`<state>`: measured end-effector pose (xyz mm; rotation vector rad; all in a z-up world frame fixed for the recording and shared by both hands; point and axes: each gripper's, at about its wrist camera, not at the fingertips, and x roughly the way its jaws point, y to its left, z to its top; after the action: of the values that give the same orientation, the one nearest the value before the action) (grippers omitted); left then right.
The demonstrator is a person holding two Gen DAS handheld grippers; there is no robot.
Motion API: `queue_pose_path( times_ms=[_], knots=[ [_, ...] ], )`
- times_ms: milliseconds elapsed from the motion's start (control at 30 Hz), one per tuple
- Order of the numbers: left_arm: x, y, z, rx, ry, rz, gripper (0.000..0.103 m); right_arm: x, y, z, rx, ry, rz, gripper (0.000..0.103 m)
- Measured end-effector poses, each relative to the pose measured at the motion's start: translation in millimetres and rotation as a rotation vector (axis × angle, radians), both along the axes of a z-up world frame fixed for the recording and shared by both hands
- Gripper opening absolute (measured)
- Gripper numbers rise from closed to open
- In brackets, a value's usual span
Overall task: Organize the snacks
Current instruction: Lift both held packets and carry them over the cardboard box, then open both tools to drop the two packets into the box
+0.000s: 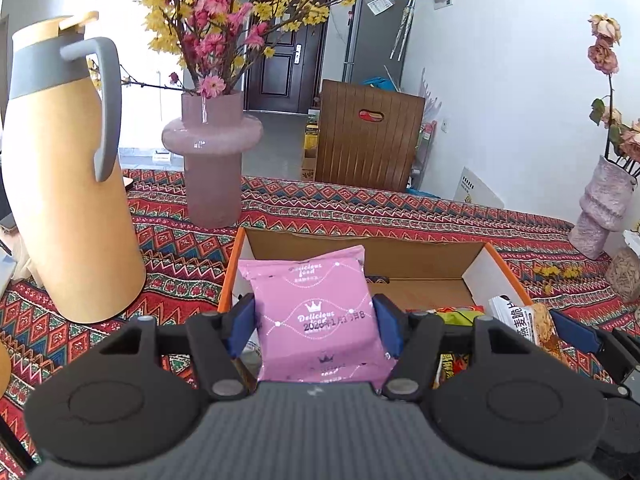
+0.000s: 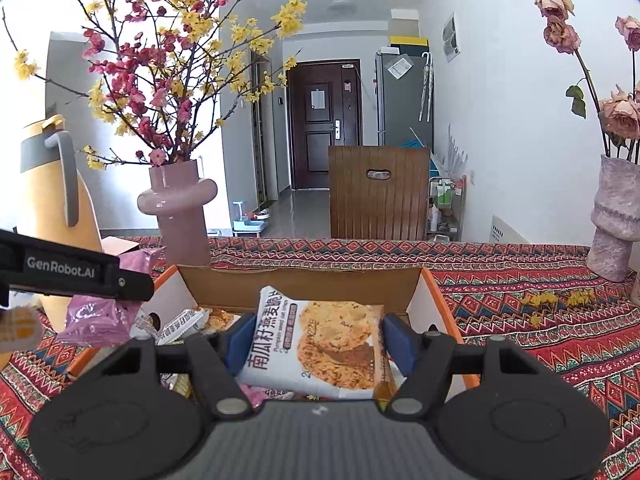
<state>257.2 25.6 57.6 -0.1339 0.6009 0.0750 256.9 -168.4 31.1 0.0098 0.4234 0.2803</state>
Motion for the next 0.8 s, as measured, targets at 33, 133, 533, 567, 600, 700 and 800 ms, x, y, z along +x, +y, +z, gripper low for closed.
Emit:
queue_pose_path(
  times_ms=[33,133,533,567,600,700,800],
  knots=[
    [3.3,1.7,-2.6,-0.004,0.001,0.003,0.063,1.6,1.3,-1.2,-0.003,-0.002,0.001,0.068],
    [7.8,3.7,-10.1,-0.001,-0.014,0.014,0.063,3.1,4.4,-7.5,-0.024,-0.026,0.01,0.068],
    [11.4,7.9,-35.5,0.001,-0.072,-0.008,0.063,13.4,2.8,-27.1,-0.047,-0.016,-0.004,0.074],
    [10.3,7.9,-35.7,-0.001,-0.077,-0.01,0.065,12.9,2.7,-27.4,-0.048,-0.018,-0.009,0.075],
    [8.9,8.1,-35.4,-0.004,-0.083,-0.012,0.072,12.5,2.1,-27.6,-0.048,-0.018,-0.014,0.075],
    [2.0,11.4,-31.5,-0.016,-0.123,0.01,0.098,10.4,-1.3,-27.0,-0.032,-0.023,-0.026,0.094],
    [-3.6,14.0,-27.6,-0.026,-0.153,0.025,0.103,8.8,-6.2,-24.7,-0.007,-0.028,-0.039,0.103]
  ],
)
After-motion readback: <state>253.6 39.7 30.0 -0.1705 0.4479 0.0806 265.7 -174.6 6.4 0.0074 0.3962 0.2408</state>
